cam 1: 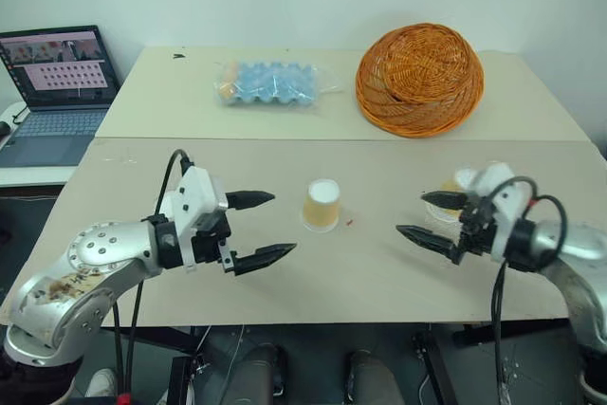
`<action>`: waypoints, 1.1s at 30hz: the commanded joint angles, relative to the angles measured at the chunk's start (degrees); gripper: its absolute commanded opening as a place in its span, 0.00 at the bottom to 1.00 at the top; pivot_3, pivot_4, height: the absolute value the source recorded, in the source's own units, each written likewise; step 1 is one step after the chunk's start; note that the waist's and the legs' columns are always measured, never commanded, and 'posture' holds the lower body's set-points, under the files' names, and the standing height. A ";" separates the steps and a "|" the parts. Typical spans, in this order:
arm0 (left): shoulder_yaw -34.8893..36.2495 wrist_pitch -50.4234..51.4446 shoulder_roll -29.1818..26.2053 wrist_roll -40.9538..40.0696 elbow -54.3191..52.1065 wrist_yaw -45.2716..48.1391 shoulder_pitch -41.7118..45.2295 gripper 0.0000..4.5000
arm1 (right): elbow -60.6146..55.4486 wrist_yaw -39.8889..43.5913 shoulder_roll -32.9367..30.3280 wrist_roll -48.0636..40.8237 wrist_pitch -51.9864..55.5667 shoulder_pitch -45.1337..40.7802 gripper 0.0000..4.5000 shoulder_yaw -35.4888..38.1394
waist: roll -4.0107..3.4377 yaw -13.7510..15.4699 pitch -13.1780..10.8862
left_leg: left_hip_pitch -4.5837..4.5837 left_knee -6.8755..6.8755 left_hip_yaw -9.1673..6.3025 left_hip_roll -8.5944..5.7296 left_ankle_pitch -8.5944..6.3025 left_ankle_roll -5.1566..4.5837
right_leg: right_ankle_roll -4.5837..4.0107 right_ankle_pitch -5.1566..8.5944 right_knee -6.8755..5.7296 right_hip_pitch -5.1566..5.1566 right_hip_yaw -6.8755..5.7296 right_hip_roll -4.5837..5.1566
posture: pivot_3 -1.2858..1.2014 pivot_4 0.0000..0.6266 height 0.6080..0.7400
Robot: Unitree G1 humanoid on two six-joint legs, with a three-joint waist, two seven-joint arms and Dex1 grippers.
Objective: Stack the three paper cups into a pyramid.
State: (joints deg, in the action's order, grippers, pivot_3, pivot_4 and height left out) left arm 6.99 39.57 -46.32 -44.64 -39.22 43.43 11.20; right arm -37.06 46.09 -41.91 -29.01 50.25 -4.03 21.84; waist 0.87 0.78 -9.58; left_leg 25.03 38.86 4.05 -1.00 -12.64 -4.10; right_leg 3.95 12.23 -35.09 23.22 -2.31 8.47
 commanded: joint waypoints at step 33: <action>-0.88 -0.24 0.54 1.06 2.13 1.58 5.56 1.00 | 17.76 -34.68 13.76 16.87 -7.16 -10.50 0.99 -2.26 | 0.00 -0.15 0.01 | -0.01 0.02 0.03 -0.06 0.47 -0.13 | 0.04 0.02 -0.02 -0.01 0.02 -0.11 | 0.52 0.24 0.90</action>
State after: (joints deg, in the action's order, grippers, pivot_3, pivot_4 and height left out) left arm 4.72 39.86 -45.73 -42.96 -35.28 45.39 16.42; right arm -18.72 11.88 -27.81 -12.47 45.43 -13.29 17.75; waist 0.86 0.63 -9.58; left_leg 25.02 38.87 4.08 -1.05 -12.17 -4.24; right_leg 4.00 12.25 -35.13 23.21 -2.29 8.36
